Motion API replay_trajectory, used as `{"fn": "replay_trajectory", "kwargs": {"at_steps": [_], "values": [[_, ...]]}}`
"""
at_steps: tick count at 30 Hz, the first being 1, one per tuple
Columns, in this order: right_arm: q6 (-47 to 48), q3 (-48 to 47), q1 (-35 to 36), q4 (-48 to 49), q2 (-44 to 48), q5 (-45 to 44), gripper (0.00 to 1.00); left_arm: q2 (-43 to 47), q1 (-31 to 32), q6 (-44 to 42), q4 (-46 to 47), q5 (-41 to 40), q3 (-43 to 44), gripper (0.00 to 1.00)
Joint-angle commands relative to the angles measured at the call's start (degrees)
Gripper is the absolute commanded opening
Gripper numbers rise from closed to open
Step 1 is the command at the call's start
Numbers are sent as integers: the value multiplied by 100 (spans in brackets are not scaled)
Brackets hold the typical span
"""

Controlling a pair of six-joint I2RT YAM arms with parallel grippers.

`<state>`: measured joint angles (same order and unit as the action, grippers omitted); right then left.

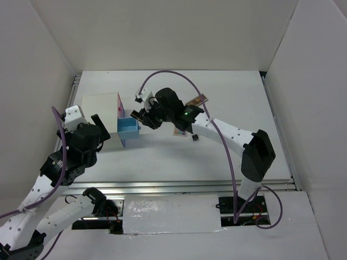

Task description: Organize the makeup

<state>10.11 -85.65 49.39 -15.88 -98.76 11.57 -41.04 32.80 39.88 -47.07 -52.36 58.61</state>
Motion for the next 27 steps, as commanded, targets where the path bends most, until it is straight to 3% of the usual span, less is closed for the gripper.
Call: {"fn": "replay_trajectory", "kwargs": {"at_steps": [1,7,15,18,20,27], "values": [[597,-610,54,50,-222,678,25,17,-19,-129,216,-29,37,100],[843,-1445,194,-337,-907,653,28,34,-19,-138,224,-38,37,99],[773,-1454,212,-11,-1215,829,32,52,-19,-147,233,-46,28,99],[782,-1446,212,-21,-1225,794,36,61,-19,-156,242,-29,28,99],[808,-1394,221,6,-1216,829,44,61,-19,-165,242,-20,36,100],[773,-1586,221,-99,-1453,908,52,96,-10,-156,233,-55,28,99]]}}
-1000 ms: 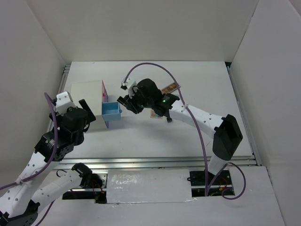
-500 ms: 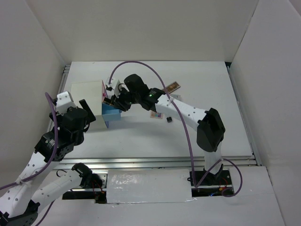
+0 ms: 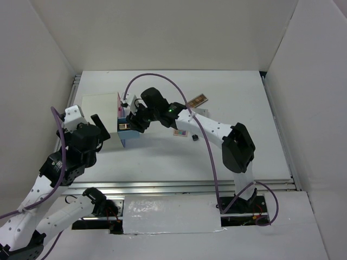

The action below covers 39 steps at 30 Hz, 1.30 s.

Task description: Organize the makeup

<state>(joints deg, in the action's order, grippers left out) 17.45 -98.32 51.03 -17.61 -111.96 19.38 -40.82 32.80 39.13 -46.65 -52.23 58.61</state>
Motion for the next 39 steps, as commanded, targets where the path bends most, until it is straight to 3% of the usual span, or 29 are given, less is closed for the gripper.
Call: {"fn": "replay_trajectory", "kwargs": {"at_steps": [1,5,9,14,16,18,24,27,34,39], "values": [[22,-336,57,73,-150,119,60,74,-19,-73,192,-68,28,99],[-84,-127,57,414,16,14,65,48,-19,-99,209,-51,28,99],[-565,190,-109,960,289,-890,70,39,-19,-73,174,-68,37,99],[-1348,873,-1031,1503,805,-181,71,135,-19,-108,235,-42,1,99],[-1333,1156,-1252,1663,956,-162,77,135,-19,-143,271,2,1,99],[-947,992,-1507,1323,826,-118,78,101,-19,-143,271,28,10,99],[-173,-773,-2008,-916,-553,-153,78,135,-19,-126,227,-7,19,99],[65,-1214,-2079,-1454,-1125,-355,77,214,-19,-143,262,-7,-7,100],[110,-1031,-2070,-1501,-1556,-812,76,118,-10,-169,262,37,10,100],[83,-1716,-2061,-2035,-2021,-1243,74,109,-19,-178,280,64,-7,99]]}}
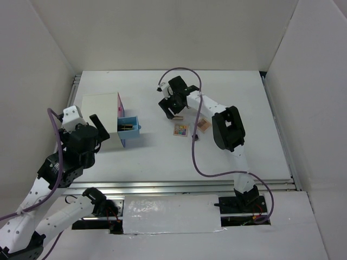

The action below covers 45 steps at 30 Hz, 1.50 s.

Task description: Organize the makeup

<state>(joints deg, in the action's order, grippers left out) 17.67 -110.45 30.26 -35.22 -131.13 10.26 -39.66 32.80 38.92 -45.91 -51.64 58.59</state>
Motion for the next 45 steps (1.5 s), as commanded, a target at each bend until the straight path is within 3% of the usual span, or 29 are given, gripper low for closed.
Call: {"fn": "replay_trajectory", "kwargs": {"at_steps": [1,6,10,16,21,30,32,34,36,41,45], "values": [[70,-582,6,-379,-184,-367,74,-7,-19,-148,197,-13,-5,99],[201,-1136,6,-1214,-642,-341,70,-7,-19,-156,214,-4,-5,99],[263,-1040,15,-1329,-642,-227,61,-68,-19,-165,214,5,3,99],[307,-1057,24,-1557,-685,-15,60,-86,-19,-156,205,-4,-5,99],[334,-1049,32,-1558,-756,-173,42,-121,-19,-156,197,-13,3,100],[324,-1118,120,-1505,-844,-490,44,-139,-19,-165,197,-22,-5,99],[342,-1057,164,-1426,-800,-577,30,-139,-19,-165,205,-13,-5,99],[308,-821,164,-1094,-564,-604,20,-139,-19,-174,214,-4,-5,99],[229,-331,164,-455,-74,-639,16,-147,-19,-165,205,-13,-5,99],[43,418,217,700,886,-894,15,-174,-19,-174,214,-4,-5,99],[253,270,489,736,1474,-816,14,-200,-10,-165,205,-4,4,99]]}}
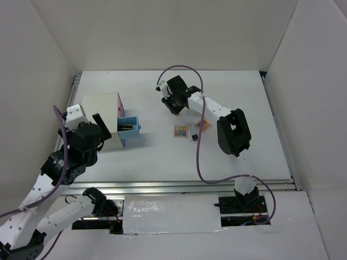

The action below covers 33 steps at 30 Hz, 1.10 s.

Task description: Organize the makeup

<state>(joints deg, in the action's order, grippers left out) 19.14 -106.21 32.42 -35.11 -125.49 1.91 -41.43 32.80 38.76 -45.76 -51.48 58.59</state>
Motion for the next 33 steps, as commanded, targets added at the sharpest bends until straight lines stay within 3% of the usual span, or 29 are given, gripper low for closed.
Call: {"fn": "replay_trajectory", "kwargs": {"at_steps": [1,7,10,19,25,28,33], "values": [[178,-128,447,760,1034,429,15,-14,-19,-158,190,-20,4,100],[337,22,1115,1094,1712,2433,16,3,-19,-159,216,-2,-5,99],[293,-241,1405,1138,1651,2735,17,21,-19,-150,208,-11,-5,100],[345,-1277,1758,822,834,2885,22,126,-19,-159,208,16,-14,99],[240,-1323,1776,866,491,2736,30,249,-19,-167,252,33,-40,99],[213,-1218,1767,901,482,2691,36,232,-19,-159,243,33,-23,99],[161,-1121,1776,980,570,2797,56,214,-19,-167,234,42,-14,99]]}}
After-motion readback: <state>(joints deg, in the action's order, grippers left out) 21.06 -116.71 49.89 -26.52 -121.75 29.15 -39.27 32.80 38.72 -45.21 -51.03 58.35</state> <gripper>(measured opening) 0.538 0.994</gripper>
